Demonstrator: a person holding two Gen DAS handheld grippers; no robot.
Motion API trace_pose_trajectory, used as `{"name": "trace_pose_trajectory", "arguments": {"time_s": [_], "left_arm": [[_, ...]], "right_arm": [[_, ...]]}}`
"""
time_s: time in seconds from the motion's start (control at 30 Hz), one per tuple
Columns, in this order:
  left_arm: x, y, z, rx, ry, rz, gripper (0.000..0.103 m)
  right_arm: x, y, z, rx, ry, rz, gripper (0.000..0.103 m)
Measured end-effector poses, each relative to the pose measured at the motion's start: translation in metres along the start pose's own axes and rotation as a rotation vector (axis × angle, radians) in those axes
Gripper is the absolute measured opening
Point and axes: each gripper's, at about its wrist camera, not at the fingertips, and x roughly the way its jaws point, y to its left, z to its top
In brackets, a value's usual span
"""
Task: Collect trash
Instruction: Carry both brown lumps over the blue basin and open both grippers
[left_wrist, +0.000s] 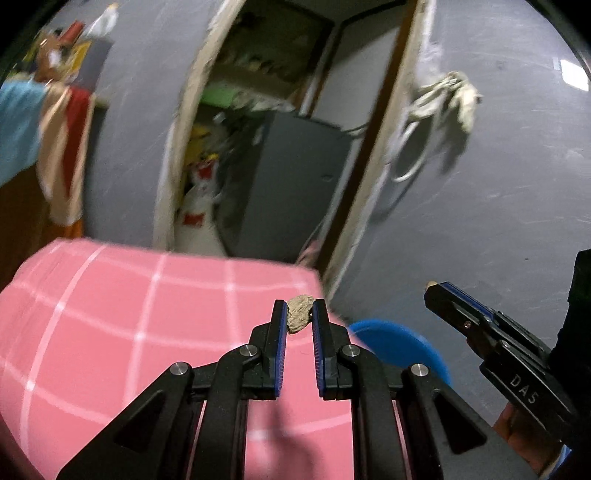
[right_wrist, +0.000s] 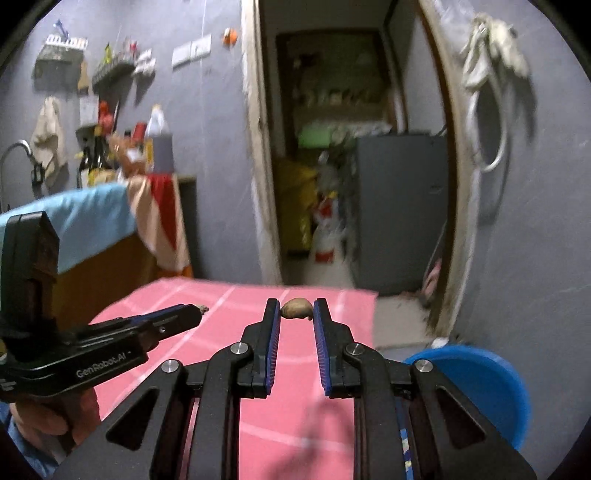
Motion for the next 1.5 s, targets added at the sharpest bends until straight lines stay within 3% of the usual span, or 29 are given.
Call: {"name": "trace_pose_trajectory", "arguments": {"time_s": [0.23,0.7,1.1,1.5], "left_arm": [[0.005,-0.058,0.016,0.077,-0.071,-0.097,0.011],[0.048,-0.142,0.003,0.155,-0.019,-0.207,0.011],[0.086,-0.159,-0.018,0.188,0.092,-0.188,0.011],[0.133,-0.146,-0.041,0.118,0.264,-0.151,0.011]], "right_arm": [[-0.044,-0.034,0.016,0.027,-0.130,-0.098,0.016],[-0.088,-0.095,0.000,0.072,-0.157,-0.243,0.016],[-0.077,-0.133,-0.034,0.195,-0.053,-0.267,0.017],[-0.047,-0.148,-0.053,0.265,0.089,-0.256,0.018]]}}
